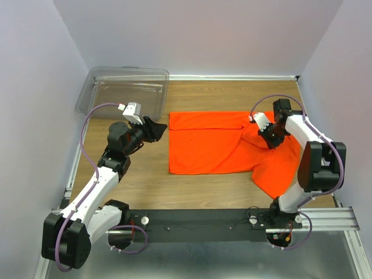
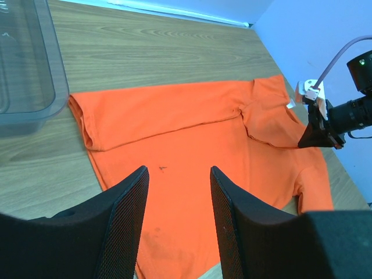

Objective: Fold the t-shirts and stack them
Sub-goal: Fold the tshirt

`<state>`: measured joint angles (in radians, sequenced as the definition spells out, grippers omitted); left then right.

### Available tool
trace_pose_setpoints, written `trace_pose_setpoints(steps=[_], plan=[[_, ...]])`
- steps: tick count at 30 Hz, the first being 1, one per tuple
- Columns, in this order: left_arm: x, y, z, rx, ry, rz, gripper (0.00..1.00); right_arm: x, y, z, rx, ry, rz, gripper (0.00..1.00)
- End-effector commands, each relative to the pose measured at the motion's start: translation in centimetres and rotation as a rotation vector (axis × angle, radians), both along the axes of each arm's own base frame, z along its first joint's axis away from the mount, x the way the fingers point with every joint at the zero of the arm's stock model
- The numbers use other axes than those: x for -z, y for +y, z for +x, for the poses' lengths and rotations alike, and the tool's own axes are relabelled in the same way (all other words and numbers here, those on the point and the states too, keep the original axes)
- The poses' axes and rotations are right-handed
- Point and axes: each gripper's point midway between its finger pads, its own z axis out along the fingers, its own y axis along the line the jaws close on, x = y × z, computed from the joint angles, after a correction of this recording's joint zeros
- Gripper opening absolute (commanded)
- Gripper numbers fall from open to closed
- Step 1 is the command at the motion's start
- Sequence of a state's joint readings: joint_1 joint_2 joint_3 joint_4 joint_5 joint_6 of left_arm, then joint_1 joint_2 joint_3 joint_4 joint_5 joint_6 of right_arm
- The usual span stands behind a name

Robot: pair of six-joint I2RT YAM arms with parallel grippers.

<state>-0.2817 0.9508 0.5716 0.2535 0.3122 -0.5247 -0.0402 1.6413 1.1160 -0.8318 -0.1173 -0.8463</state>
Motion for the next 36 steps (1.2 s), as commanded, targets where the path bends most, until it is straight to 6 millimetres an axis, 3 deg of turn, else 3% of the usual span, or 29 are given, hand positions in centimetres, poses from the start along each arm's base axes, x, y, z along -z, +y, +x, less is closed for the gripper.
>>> trace_pose_setpoints(steps=[1, 12, 15, 18, 20, 23, 25, 26, 28, 29, 31, 32, 35, 36], plan=[[-0.3, -0.2, -0.5, 0.023, -0.017, -0.016, 0.55, -1.9, 1.2, -0.4, -0.004, -0.018, 0.053, 0.01], [-0.2, -0.2, -0.4, 0.026, -0.018, -0.017, 0.55, -1.7, 1.3, -1.3, -0.009, 0.009, 0.056, 0.01], [-0.4, -0.2, -0.4, 0.029, -0.019, -0.018, 0.55, -1.6, 1.3, -1.4, -0.010, 0.014, 0.053, 0.05], [-0.3, -0.2, -0.4, 0.028, -0.018, -0.017, 0.55, -2.3, 1.4, -1.0, 0.013, -0.007, 0.062, 0.21], [-0.2, -0.2, -0.5, 0.029, -0.016, -0.018, 0.56, -4.6, 1.3, 0.8, 0.084, -0.096, 0.079, 0.45], [0.0, -0.1, -0.6, 0.026, -0.011, -0.017, 0.58, -8.3, -1.1, 5.2, 0.317, -0.303, 0.154, 0.64], [0.4, 0.2, -0.6, 0.005, 0.001, -0.010, 0.58, -9.9, -3.4, 8.3, 0.446, -0.429, 0.187, 0.68], [0.5, 0.5, -0.5, -0.010, 0.006, -0.006, 0.58, -9.2, -5.3, 9.0, 0.560, -0.426, 0.212, 0.68], [1.1, 0.9, -0.3, -0.043, 0.025, 0.002, 0.58, -9.5, -7.5, 11.5, 0.665, -0.472, 0.250, 0.68], [1.5, 1.0, -0.4, -0.054, 0.042, -0.007, 0.58, -7.4, -8.6, 12.2, 0.746, -0.420, 0.301, 0.68], [2.7, 1.0, -0.7, -0.060, 0.071, -0.020, 0.58, -7.7, -10.2, 14.6, 0.803, -0.444, 0.358, 0.67], [3.3, 1.0, -0.9, -0.061, 0.088, -0.029, 0.58, -4.9, -11.1, 15.2, 0.871, -0.387, 0.374, 0.66], [5.1, 1.1, -1.3, -0.065, 0.122, -0.036, 0.58, -4.4, -13.0, 18.1, 0.918, -0.409, 0.382, 0.64], [5.4, 1.0, -1.5, -0.061, 0.129, -0.038, 0.58, -2.5, -13.3, 18.7, 0.932, -0.376, 0.380, 0.64]])
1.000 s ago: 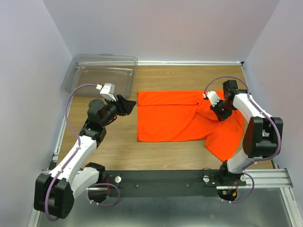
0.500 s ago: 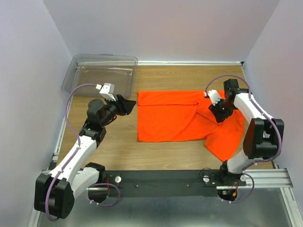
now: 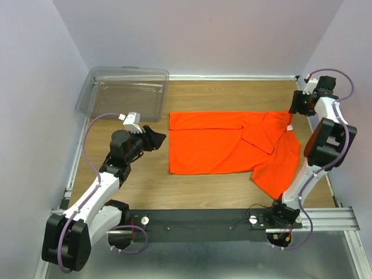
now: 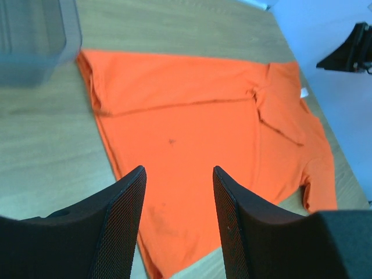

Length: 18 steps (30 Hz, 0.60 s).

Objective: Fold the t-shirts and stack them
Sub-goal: Fold the tshirt

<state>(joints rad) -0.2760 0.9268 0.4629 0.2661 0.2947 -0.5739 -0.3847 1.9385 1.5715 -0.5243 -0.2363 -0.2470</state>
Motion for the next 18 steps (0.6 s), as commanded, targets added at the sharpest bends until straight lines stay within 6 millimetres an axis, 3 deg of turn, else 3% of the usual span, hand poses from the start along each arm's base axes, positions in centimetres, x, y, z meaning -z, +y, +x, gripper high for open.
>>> trace_pose_setpoints(steps=[1, 2, 7, 9, 18], plan=[[1.7, 0.4, -0.4, -0.028, 0.034, -0.021, 0.58, 3.6, -0.4, 3.4, 0.092, 0.013, 0.123, 0.64], [1.9, 0.3, -0.5, -0.025, 0.039, -0.021, 0.58, 3.0, -1.0, 4.6, 0.103, -0.011, 0.115, 0.63], [2.1, 0.4, -0.3, -0.024, 0.037, -0.009, 0.58, 6.3, -1.5, 6.4, 0.117, 0.020, 0.146, 0.62], [2.1, 0.3, -0.2, -0.022, 0.037, -0.006, 0.58, 6.3, -1.2, 7.0, 0.109, 0.009, 0.169, 0.61], [2.1, 0.1, -0.1, -0.014, 0.043, -0.008, 0.58, 9.2, -1.4, 5.8, 0.129, 0.070, 0.188, 0.48]])
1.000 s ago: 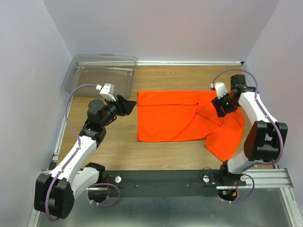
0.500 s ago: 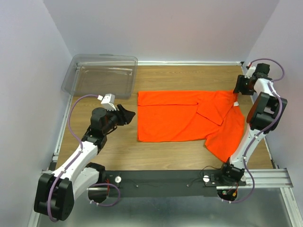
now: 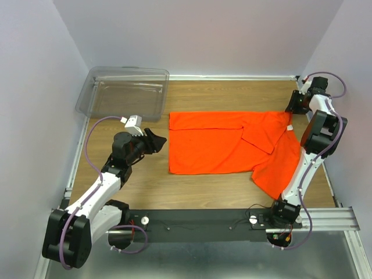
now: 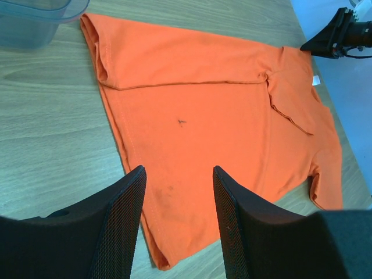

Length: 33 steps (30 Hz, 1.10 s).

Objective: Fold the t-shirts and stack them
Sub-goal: Fold the tshirt

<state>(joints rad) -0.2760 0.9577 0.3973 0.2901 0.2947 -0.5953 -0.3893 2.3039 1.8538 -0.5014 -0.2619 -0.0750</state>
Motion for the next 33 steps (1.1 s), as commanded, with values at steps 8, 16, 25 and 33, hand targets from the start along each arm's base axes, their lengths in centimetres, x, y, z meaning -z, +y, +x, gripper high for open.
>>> trace_pose_setpoints(steps=[8, 16, 25, 33], plan=[[-1.5, -0.1, 0.6, -0.004, -0.037, -0.016, 0.58, 3.1, -1.0, -1.2, 0.014, 0.044, 0.048, 0.08], [-0.8, -0.3, 1.0, -0.006, -0.016, -0.021, 0.58, 2.0, -3.0, 0.7, 0.033, 0.001, -0.004, 0.01], [-1.4, -0.1, 1.6, -0.025, -0.018, -0.009, 0.58, -0.2, -4.1, 3.2, -0.004, -0.063, -0.072, 0.32], [-2.5, 0.2, -0.5, -0.052, 0.000, -0.073, 0.58, -6.7, 1.0, 3.1, -0.214, -0.097, -0.326, 0.68]])
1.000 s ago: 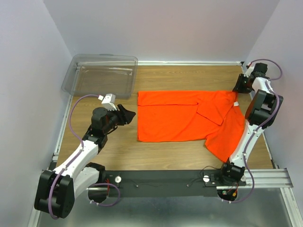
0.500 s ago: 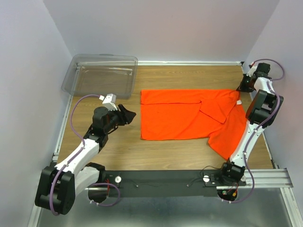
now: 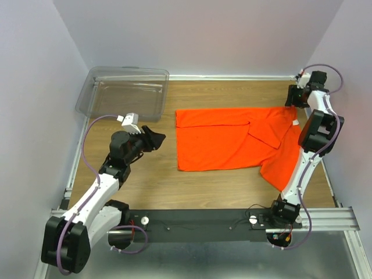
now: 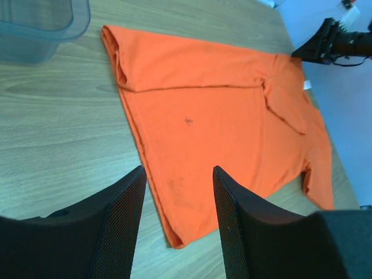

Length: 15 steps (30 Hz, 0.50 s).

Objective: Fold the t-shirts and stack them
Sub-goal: Fold the tshirt

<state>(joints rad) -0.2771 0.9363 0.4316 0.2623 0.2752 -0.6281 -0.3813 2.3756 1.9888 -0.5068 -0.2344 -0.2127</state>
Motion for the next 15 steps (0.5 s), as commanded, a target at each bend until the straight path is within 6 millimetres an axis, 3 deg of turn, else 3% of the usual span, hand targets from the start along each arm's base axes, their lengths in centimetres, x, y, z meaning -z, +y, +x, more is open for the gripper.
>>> trace_pose_setpoints(steps=[1, 4, 5, 8, 9, 10, 11, 12, 13, 14, 15], plan=[[-0.5, -0.4, -1.4, -0.012, 0.025, -0.051, 0.58, -6.6, 3.4, 0.3, -0.134, -0.055, -0.229, 0.69], [1.2, -1.5, -2.7, 0.010, 0.112, -0.060, 0.58, -9.2, 6.1, 0.1, -0.182, -0.085, -0.331, 0.73], [1.5, -2.0, -3.1, 0.018, 0.135, -0.072, 0.58, -10.9, 7.5, 0.0, -0.209, -0.112, -0.359, 0.74], [3.2, -3.2, -4.5, 0.048, 0.211, -0.080, 0.58, -11.2, 10.4, -1.6, -0.291, -0.110, -0.368, 0.76], [3.7, -3.4, -4.9, 0.039, 0.245, -0.091, 0.58, -13.0, 13.3, -2.2, -0.400, -0.161, -0.361, 0.77], [4.7, -3.7, -5.5, 0.041, 0.277, -0.091, 0.58, -11.0, 15.2, -4.5, -0.487, -0.124, -0.330, 0.78], [5.2, -3.9, -5.8, 0.039, 0.299, -0.092, 0.58, -11.0, 18.1, -5.9, -0.589, -0.136, -0.309, 0.79], [5.7, -4.7, -6.6, 0.039, 0.337, -0.110, 0.58, -12.9, 21.7, -8.2, -0.784, -0.219, -0.275, 0.79], [6.9, -5.1, -7.1, 0.033, 0.377, -0.100, 0.58, -11.9, 23.6, -11.3, -0.907, -0.184, -0.214, 0.79], [7.5, -5.6, -7.6, 0.033, 0.402, -0.096, 0.58, -9.5, 26.7, -15.4, -1.056, -0.139, -0.135, 0.79], [8.2, -6.5, -8.4, 0.053, 0.429, -0.081, 0.58, -9.9, 29.4, -18.2, -1.239, -0.204, -0.077, 0.79]])
